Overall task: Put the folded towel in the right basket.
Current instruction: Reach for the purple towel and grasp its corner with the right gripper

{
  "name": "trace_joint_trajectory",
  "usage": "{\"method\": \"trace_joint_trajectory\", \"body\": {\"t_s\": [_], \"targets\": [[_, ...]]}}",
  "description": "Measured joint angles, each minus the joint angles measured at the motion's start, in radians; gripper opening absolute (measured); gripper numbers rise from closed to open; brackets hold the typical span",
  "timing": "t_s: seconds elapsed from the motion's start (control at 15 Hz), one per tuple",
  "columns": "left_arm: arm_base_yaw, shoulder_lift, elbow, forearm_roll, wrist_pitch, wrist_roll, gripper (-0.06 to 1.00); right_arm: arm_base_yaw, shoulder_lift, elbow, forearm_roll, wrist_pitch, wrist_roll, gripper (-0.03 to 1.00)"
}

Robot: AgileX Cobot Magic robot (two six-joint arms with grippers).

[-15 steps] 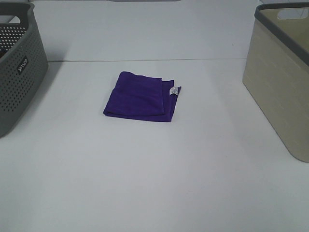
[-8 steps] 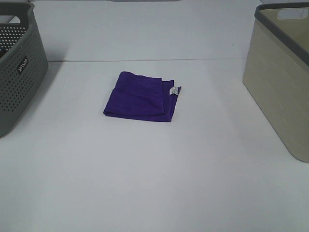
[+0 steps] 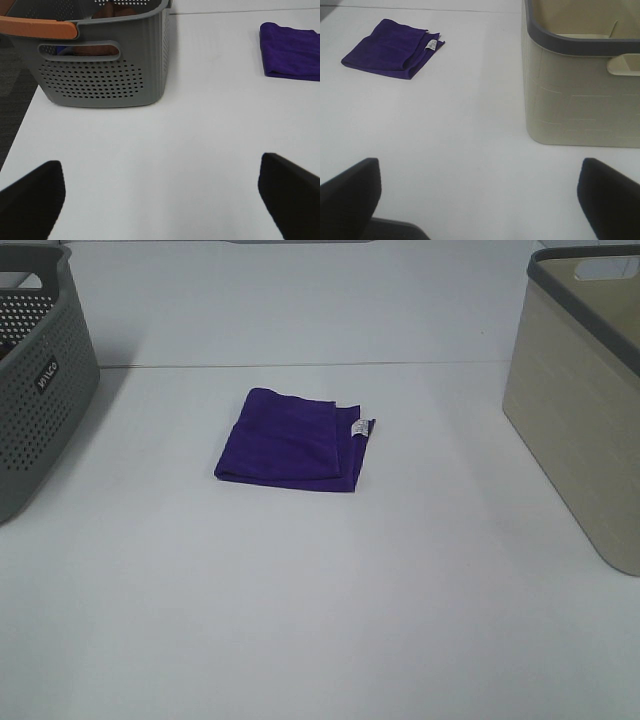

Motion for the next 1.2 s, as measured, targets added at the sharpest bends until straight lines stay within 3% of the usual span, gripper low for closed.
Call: {"method": "trace_joint_trajectory", "body": {"t_s": [1.07, 1.2], "targets": [[0.0, 0.0, 0.0, 0.0, 0.0, 0.001, 0.99, 0.0, 0.0, 0.0, 0.006, 0.0, -0.001, 0.98], [0.0, 0.0, 0.0, 0.0, 0.0, 0.001, 0.99, 0.0, 0.093, -0.039, 0.016, 0.006, -0.001, 0.98]]}}
